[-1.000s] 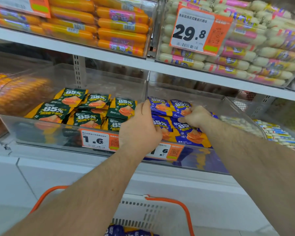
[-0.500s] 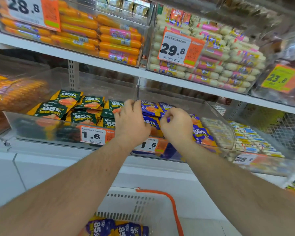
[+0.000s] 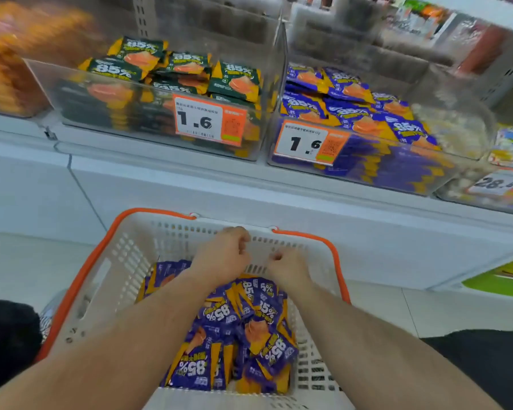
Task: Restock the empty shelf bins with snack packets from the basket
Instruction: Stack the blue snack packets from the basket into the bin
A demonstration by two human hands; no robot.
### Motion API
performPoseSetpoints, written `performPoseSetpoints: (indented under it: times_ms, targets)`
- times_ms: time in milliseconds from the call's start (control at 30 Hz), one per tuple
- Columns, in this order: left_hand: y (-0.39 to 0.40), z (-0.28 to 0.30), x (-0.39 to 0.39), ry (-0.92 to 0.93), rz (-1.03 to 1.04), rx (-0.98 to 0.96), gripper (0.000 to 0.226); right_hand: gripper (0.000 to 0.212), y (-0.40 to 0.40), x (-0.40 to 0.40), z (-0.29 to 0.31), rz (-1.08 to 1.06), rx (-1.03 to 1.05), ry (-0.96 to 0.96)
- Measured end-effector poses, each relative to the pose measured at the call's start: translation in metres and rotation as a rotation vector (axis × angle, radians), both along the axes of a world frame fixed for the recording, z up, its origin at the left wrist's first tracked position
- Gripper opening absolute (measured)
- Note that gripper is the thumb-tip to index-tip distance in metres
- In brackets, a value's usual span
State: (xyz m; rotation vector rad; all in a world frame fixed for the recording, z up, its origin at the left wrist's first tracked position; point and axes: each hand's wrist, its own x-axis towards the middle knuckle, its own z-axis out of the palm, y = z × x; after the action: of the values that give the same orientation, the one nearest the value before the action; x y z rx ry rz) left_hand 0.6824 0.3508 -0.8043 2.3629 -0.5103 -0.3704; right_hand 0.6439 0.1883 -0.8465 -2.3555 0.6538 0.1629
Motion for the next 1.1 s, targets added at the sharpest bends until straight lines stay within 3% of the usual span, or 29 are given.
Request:
performPoseSetpoints:
  times_ms: [67, 133, 233, 400, 533, 633, 733, 933, 1100]
  targets:
    - [0.002, -0.017, -0.003, 0.095, -0.042, 0.059, 0.031, 0.03, -0.006, -0.013, -0.033, -0.039, 0.096, 0.203]
    - [0.001, -0.031, -0.003, 0.14, -0.05, 0.099, 0.029, 0.009, -0.012, -0.024, -0.051, -0.065, 0.147, 0.356]
    - [0.0, -0.047, 0.0, 0.197, -0.04, 0.124, 0.029, 0.049, -0.02, -0.027, -0.074, -0.183, 0.307, 0.489]
    - [-0.001, -0.063, 0.007, 0.269, -0.005, 0.138, 0.032, 0.034, -0.023, -0.032, -0.096, -0.257, 0.402, 0.678]
    - [-0.004, -0.067, 0.008, 0.286, -0.006, 0.15, 0.031, 0.024, -0.026, -0.031, -0.107, -0.374, 0.453, 0.541]
    - [-0.004, -0.065, 0.006, 0.295, -0.022, 0.16, 0.031, 0.013, -0.026, -0.03, -0.1, -0.273, 0.268, 0.524]
    - [-0.005, -0.059, 0.003, 0.315, -0.022, 0.149, 0.03, 0.018, -0.028, -0.03, -0.088, -0.275, 0.138, 0.368]
    - [-0.003, -0.039, -0.007, 0.399, 0.059, 0.051, 0.036, 0.022, -0.03, -0.016, -0.017, -0.09, 0.062, 0.238]
    - [-0.011, -0.009, -0.012, 0.486, 0.15, -0.124, 0.065, 0.033, -0.031, 0.005, 0.055, 0.084, 0.139, 0.109]
